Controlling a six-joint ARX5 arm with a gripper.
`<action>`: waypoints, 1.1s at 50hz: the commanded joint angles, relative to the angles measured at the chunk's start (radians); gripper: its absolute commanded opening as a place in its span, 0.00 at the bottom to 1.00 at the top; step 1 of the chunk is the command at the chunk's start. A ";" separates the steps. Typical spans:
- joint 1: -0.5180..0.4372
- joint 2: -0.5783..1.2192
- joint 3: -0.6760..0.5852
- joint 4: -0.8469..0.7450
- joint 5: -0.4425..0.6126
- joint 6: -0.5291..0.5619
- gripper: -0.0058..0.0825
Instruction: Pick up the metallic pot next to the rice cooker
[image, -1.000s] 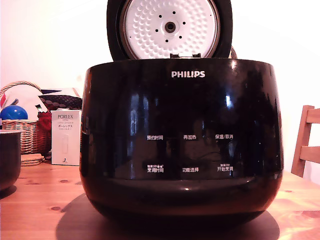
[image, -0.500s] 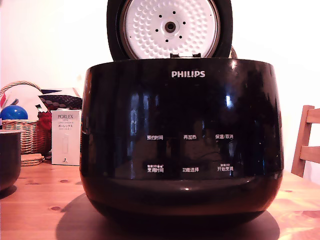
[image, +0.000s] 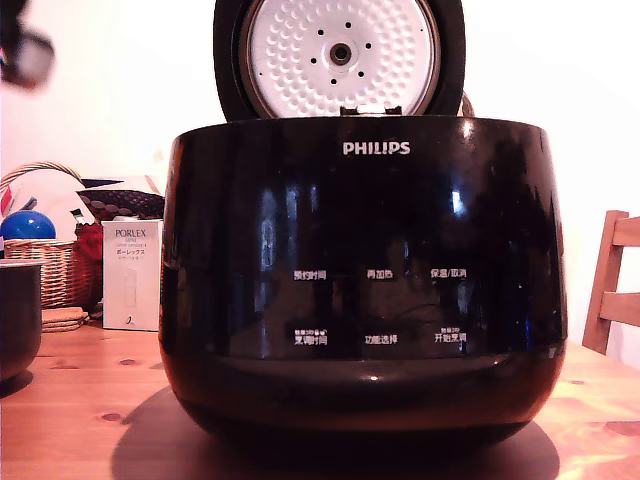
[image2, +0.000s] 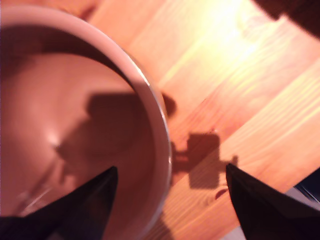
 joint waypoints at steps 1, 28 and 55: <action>0.010 0.028 0.008 0.017 0.000 0.005 0.79; 0.016 0.141 0.008 0.032 0.041 0.000 0.45; 0.015 0.138 0.047 -0.029 0.028 0.000 0.04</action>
